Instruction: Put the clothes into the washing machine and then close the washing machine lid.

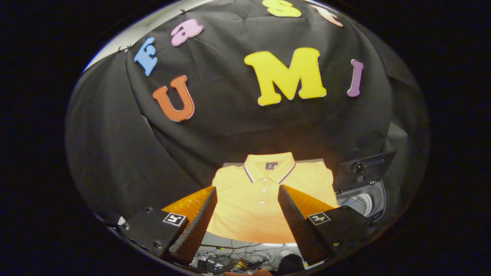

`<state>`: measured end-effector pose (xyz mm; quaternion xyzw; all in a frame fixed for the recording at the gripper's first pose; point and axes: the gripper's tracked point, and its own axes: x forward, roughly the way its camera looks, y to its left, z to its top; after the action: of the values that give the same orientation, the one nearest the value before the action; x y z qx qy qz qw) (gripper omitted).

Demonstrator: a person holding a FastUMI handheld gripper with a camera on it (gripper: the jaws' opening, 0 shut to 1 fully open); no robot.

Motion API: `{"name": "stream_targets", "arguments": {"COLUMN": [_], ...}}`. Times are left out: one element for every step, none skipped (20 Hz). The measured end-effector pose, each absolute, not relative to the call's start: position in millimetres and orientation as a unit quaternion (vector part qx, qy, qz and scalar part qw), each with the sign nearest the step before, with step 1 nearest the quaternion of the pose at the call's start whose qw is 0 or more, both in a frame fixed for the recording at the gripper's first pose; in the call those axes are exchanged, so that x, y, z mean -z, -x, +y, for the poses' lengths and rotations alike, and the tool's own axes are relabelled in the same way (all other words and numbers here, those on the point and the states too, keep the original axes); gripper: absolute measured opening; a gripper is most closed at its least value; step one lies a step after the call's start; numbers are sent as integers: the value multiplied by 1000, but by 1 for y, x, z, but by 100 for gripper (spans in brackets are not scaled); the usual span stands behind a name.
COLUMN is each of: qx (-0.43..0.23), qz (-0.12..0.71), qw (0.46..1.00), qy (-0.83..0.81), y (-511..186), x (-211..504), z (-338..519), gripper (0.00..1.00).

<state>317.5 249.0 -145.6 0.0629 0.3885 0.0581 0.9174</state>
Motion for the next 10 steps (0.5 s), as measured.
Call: {"name": "stream_targets", "arguments": {"qx": [-58, -58, -59, -58, -59, -60, -61, -61, -56, -53], "qz": [407, 428, 447, 466, 487, 504, 520, 532, 546, 564], "qw": [910, 901, 892, 882, 871, 861, 851, 843, 835, 823], "qy": [-53, -43, -38, -39, -40, -40, -40, -39, -38, -41], "y": [-326, -332, -336, -341, -344, -348, -352, -356, -359, -359], "x": [157, 167, 177, 189, 198, 207, 215, 222, 228, 236], "z": [248, 245, 245, 245, 246, 247, 248, 249, 249, 250], "gripper": [100, 100, 100, 100, 100, 100, 99, 100, 99, 99]}}
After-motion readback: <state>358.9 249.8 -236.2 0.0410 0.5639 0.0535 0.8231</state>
